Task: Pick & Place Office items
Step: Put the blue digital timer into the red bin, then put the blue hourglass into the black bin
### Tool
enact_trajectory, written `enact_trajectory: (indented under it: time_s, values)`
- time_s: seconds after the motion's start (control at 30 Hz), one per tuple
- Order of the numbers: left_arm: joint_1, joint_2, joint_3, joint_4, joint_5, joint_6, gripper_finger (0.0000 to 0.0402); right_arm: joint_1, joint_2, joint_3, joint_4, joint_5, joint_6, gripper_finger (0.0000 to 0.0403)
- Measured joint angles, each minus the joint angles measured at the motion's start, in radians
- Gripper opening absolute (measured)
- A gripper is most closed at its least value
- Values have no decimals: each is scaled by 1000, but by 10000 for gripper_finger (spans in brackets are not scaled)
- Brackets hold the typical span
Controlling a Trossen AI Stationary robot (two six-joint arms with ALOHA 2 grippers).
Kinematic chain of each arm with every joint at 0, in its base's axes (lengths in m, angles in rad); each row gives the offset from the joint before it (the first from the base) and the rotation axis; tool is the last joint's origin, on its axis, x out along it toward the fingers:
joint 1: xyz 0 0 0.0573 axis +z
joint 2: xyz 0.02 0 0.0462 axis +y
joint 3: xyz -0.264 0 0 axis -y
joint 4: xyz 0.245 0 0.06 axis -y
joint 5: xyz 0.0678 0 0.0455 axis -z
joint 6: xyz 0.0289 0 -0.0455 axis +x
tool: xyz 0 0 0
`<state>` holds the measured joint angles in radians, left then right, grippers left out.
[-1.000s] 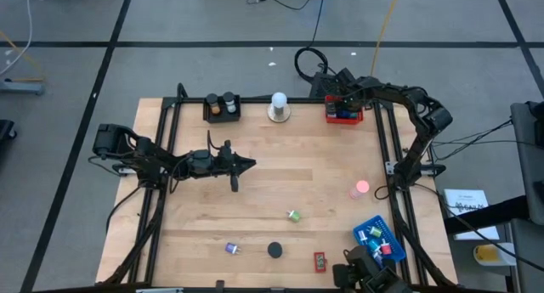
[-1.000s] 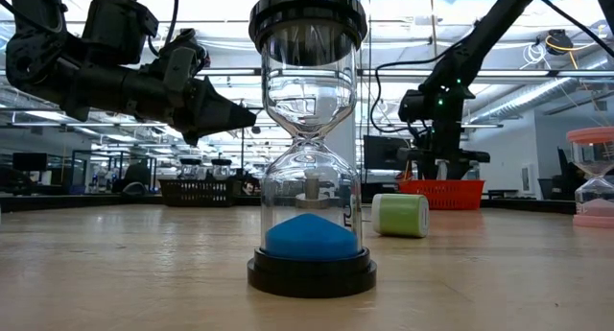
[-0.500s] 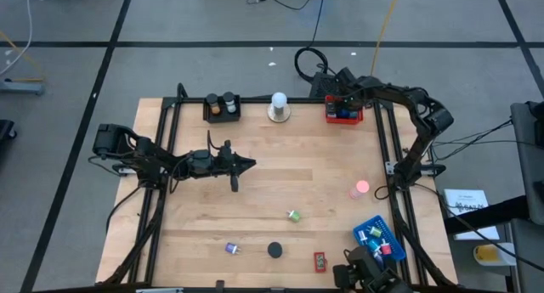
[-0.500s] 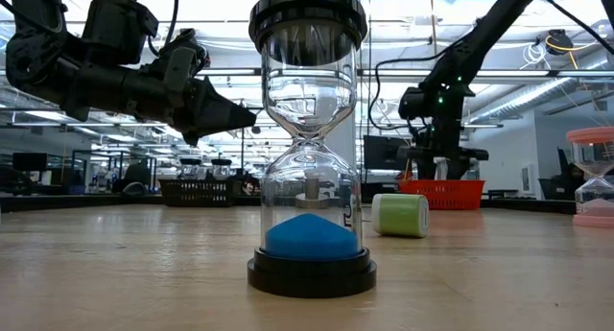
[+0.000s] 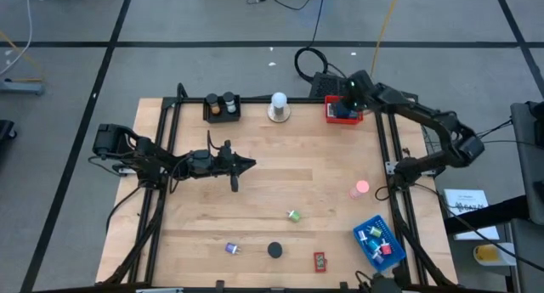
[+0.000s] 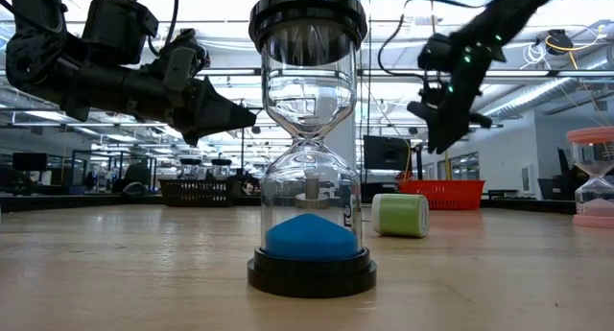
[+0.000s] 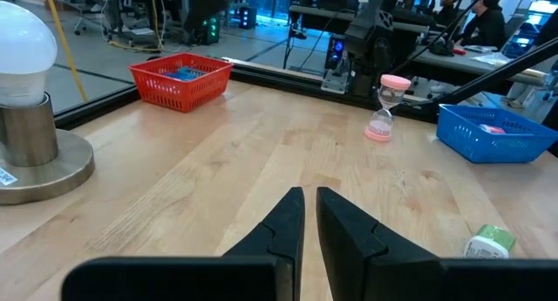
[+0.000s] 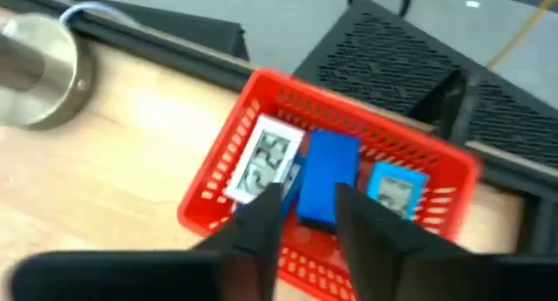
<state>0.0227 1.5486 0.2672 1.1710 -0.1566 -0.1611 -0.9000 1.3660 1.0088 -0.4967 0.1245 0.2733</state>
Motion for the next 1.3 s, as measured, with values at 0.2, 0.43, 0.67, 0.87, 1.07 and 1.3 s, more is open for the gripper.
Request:
enact_trajectory:
  time_s: [0.2, 0.43, 0.67, 0.87, 1.07, 1.3]
  values:
    - [0, 0, 0, 0, 0, 0, 42, -31, 32, -162, 254, -129, 5, 8]
    - [0, 0, 0, 0, 0, 0, 42, -65, 165, -118, 255, -120, -28, 4]
    - [0, 0, 0, 0, 0, 0, 42, -98, 173, -116, 239, -69, -25, 1]
    - [0, 0, 0, 0, 0, 0, 42, -111, 197, -113, 205, -72, -27, 1]
    - [0, 0, 0, 0, 0, 0, 42, -111, 176, -115, 203, -75, -47, 1]
    - [0, 0, 0, 8, 0, 0, 42, -69, -15, -118, 142, -75, -143, 1]
